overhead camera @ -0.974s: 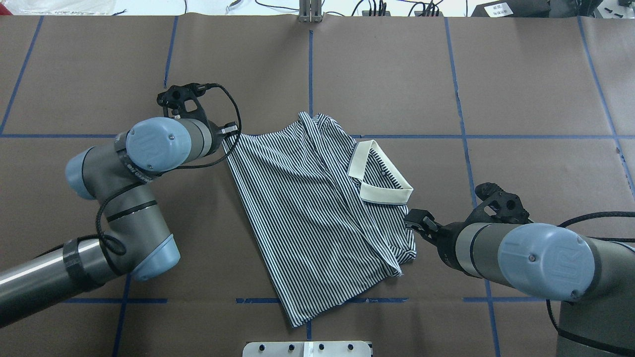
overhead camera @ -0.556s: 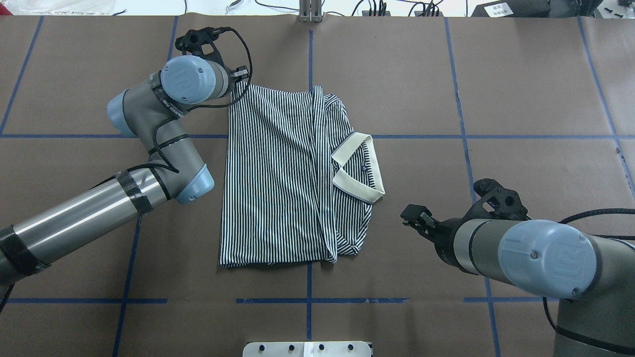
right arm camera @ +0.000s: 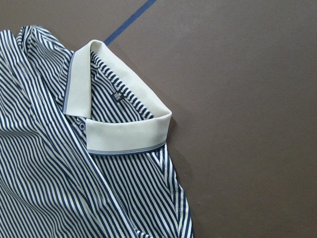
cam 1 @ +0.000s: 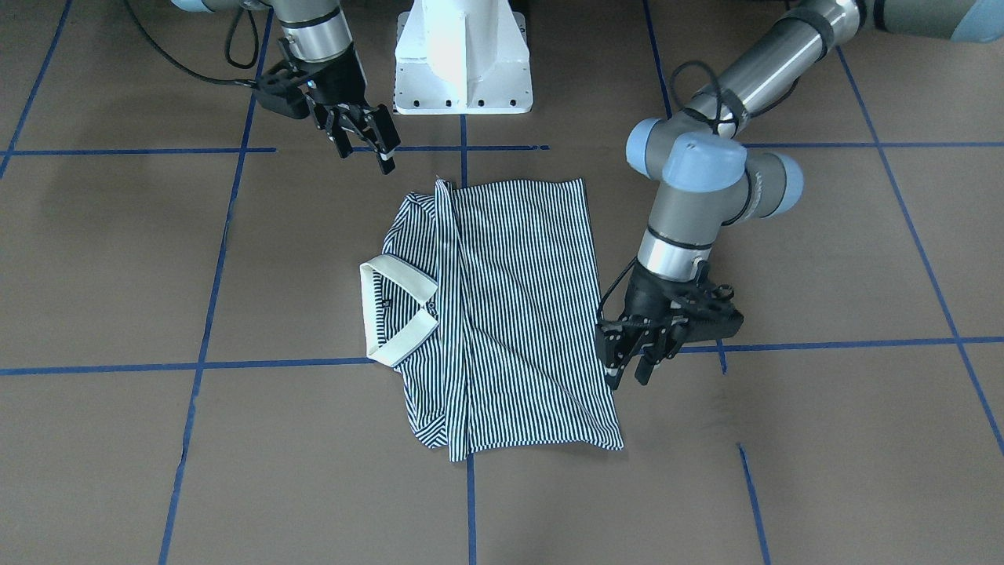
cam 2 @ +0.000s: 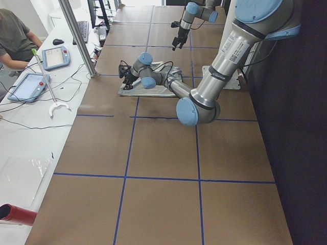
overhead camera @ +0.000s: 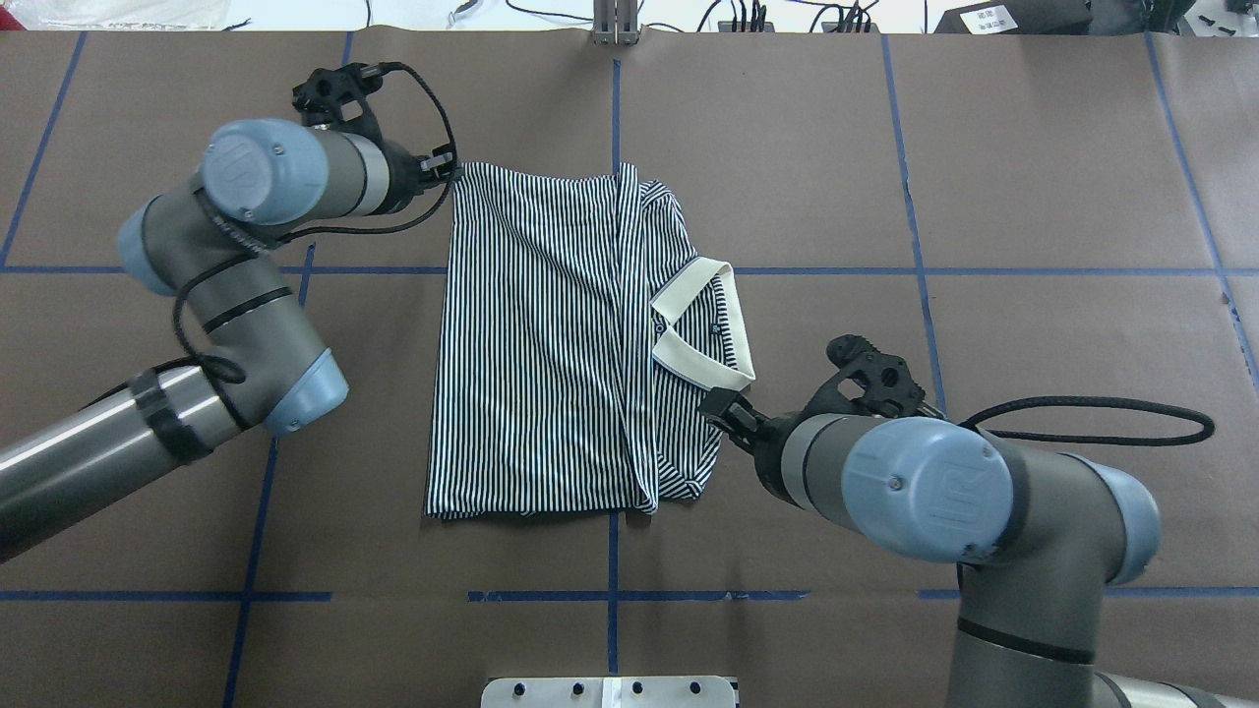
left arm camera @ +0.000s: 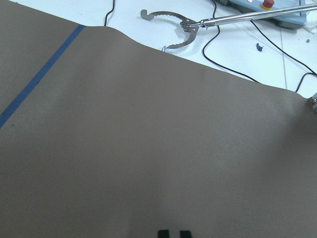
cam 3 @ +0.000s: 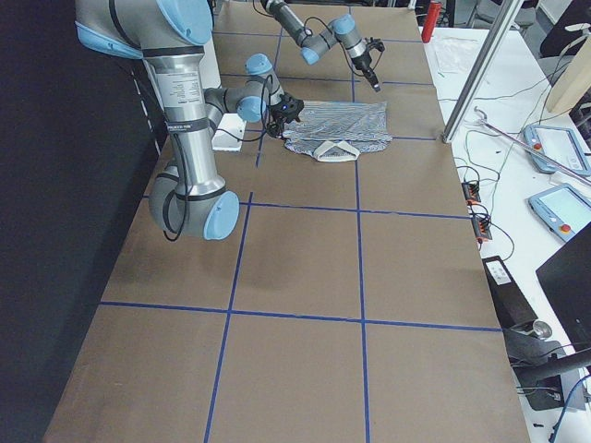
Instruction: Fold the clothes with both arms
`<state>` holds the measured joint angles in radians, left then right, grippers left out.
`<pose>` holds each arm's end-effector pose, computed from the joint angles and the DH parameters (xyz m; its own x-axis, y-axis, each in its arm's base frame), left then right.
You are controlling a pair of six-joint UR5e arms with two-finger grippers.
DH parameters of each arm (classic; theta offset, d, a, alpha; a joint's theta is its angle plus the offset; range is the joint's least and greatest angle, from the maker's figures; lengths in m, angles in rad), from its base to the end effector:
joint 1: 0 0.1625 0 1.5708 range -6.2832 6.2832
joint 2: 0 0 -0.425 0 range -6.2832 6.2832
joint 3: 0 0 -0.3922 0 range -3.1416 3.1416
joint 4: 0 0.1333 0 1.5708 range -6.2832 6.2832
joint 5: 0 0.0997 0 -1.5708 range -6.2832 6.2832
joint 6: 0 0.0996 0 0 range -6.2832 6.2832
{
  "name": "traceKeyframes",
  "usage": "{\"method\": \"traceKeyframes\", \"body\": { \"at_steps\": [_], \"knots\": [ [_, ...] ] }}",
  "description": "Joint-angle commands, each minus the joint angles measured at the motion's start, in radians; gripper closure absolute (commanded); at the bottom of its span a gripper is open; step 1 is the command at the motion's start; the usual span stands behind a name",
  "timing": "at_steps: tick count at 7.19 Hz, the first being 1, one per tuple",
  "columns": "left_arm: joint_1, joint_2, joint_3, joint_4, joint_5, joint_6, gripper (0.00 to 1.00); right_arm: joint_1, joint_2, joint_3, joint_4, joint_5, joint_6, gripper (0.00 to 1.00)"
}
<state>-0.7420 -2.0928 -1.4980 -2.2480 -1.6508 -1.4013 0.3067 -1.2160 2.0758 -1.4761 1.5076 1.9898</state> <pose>0.4296 -0.5639 0.3133 0.4170 -0.1542 -0.8957 0.5581 0.8213 0.1184 -0.4749 -0.2968 0.2400 0.3608 0.5402 0.7603 -0.5443 0.7839 -0.2986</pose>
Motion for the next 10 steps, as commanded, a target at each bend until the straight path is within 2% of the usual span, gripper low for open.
{"method": "traceKeyframes", "body": {
  "at_steps": [1,3,5,6,8,10],
  "knots": [
    [0.004,0.172,-0.205,-0.001,-0.067,-0.002,0.46,-0.014,0.099,-0.109,-0.048,0.003,-0.246,0.00],
    [0.004,0.172,-0.205,-0.001,-0.069,-0.004,0.45,-0.014,0.241,-0.250,-0.134,0.049,-0.542,0.00],
    [0.006,0.171,-0.199,-0.001,-0.069,-0.042,0.46,-0.014,0.248,-0.279,-0.148,0.049,-0.786,0.00],
    [0.006,0.171,-0.199,-0.001,-0.069,-0.044,0.46,-0.014,0.251,-0.296,-0.148,0.049,-0.845,0.00],
    [0.006,0.172,-0.199,-0.001,-0.069,-0.045,0.46,-0.027,0.320,-0.368,-0.148,0.045,-0.845,0.00],
    [0.006,0.172,-0.197,-0.001,-0.069,-0.045,0.46,-0.050,0.314,-0.390,-0.148,0.045,-0.847,0.00]
  ]
}}
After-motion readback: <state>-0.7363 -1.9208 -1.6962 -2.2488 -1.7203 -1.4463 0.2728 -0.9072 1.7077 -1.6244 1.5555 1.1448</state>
